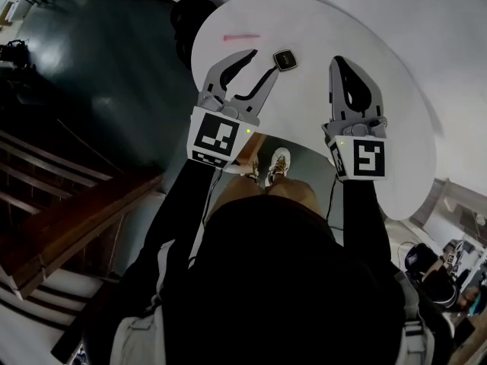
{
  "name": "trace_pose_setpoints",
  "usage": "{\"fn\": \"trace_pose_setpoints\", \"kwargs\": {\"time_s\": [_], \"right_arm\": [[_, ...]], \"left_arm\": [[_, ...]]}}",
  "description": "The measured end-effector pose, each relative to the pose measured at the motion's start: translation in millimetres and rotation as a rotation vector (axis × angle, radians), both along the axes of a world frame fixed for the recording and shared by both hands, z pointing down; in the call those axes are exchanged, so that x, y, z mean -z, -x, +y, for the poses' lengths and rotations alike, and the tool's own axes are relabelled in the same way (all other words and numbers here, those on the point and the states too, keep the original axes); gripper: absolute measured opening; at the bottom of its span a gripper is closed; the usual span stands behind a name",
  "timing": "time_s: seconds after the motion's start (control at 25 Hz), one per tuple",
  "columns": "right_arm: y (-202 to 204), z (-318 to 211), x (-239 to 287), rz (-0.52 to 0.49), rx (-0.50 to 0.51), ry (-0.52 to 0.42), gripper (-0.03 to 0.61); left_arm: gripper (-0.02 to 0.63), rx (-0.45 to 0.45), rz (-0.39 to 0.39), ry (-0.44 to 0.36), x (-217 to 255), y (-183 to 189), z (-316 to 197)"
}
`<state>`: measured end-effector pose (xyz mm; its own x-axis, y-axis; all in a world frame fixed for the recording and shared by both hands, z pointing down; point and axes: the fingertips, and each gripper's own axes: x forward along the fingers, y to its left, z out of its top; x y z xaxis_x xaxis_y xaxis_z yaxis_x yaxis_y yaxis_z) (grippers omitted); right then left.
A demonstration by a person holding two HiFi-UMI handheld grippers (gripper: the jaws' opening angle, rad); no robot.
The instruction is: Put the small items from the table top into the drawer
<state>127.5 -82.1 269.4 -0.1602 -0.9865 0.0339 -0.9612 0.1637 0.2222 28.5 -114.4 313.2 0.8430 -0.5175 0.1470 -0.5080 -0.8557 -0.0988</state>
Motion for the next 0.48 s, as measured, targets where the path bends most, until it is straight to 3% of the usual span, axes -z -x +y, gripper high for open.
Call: {"fn": "trace_pose_setpoints", "kwargs": {"time_s": [0.2, 0.32, 0.48], "right_arm": [[-23.1, -5.4, -5.2, -0.009, -0.008, 0.008, 0.026], [-40.5, -3.7, -12.3, -0.018, -0.027, 0.024, 0.026], [-69.4, 3.8, -25.0, -0.044, -0.069, 0.053, 0.026]], "left_arm": [[0.176, -0.033, -0.066, 0.043, -31.9, -27.2, -10.4], [0.181, -0.068, -0.148, 0.083, -68.2, -47.8, -25.8], [0.247, -0.148, -0.284, 0.134, -126.9, -81.4, -41.2]]}}
